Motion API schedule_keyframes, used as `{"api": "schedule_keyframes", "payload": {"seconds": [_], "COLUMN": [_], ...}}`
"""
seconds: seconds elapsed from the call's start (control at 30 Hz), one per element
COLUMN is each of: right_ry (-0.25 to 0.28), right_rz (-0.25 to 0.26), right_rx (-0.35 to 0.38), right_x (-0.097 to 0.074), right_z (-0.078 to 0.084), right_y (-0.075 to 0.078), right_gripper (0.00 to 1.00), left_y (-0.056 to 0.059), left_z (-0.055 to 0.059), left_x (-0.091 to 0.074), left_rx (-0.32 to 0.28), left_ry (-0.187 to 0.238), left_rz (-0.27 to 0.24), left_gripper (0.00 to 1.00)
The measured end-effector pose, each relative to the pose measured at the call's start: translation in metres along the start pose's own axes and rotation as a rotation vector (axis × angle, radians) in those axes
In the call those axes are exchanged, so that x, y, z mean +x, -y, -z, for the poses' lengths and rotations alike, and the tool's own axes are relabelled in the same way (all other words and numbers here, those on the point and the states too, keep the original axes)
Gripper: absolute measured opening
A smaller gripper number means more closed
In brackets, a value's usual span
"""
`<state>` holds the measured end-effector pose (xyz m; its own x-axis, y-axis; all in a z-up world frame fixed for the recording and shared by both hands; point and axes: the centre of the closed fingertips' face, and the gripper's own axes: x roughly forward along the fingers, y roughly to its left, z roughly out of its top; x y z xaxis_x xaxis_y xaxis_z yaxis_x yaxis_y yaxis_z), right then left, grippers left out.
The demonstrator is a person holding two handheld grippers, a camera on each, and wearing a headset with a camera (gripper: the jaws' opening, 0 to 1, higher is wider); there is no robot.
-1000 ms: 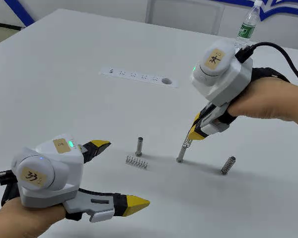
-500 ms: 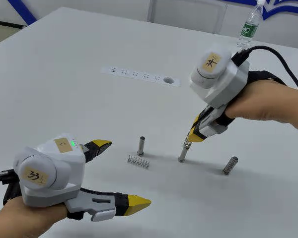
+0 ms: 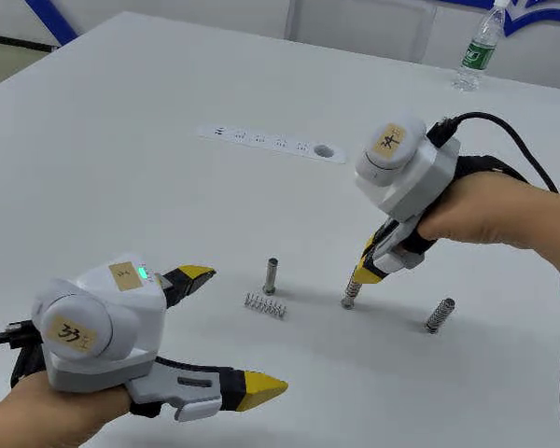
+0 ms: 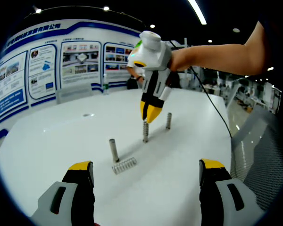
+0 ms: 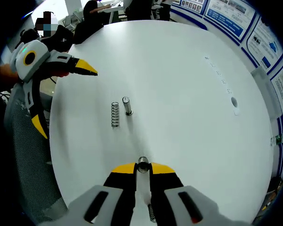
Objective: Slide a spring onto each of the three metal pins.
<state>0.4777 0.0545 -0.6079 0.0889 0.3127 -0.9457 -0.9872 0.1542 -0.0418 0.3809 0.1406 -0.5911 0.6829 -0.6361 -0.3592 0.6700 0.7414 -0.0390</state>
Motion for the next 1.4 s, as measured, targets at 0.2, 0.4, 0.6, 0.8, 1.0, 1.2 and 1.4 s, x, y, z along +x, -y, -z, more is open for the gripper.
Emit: {"api": "schedule_keyframes", "payload": {"seconds": [0.2,0.4,0.6,0.8,1.0,1.2,1.4], "right_ry": [-0.008,-0.011,-0.012,0.011,0.062,0.131,0.142], "right_rz": [-0.007,-0.007,-0.010,0.015,0.071,0.035,-0.009], "right_rx": [0.002,-0.003,-0.008,-0.013,-0.055,-0.105,-0.159], "right_x": [0.007,0.011,0.014,0.002,-0.022,-0.022,0.002], "right_z": [0.003,0.005,0.008,0.005,-0.014,-0.043,-0.064], "right_y": [-0.003,-0.004,-0.004,0.000,-0.002,-0.027,-0.046], "right_gripper": [0.12,0.12,0.13,0.16,0.16,0.16,0.16], "left_y": [-0.001,0.000,0.000,0.000,0.000,0.000,-0.002], "left_z": [0.001,0.001,0.000,0.000,-0.001,-0.001,-0.001], "left_x": [-0.001,-0.001,-0.001,-0.001,-0.001,-0.001,-0.002], "left_rx": [-0.002,-0.001,-0.002,0.000,0.000,0.001,-0.003], "left_ry": [-0.001,-0.002,0.000,0.002,0.004,0.003,0.007], "left_rz": [-0.004,-0.002,-0.002,-0.003,-0.004,-0.004,-0.010], "left_gripper": [0.94,0.94,0.94,0.94,0.94,0.95,0.95]}}
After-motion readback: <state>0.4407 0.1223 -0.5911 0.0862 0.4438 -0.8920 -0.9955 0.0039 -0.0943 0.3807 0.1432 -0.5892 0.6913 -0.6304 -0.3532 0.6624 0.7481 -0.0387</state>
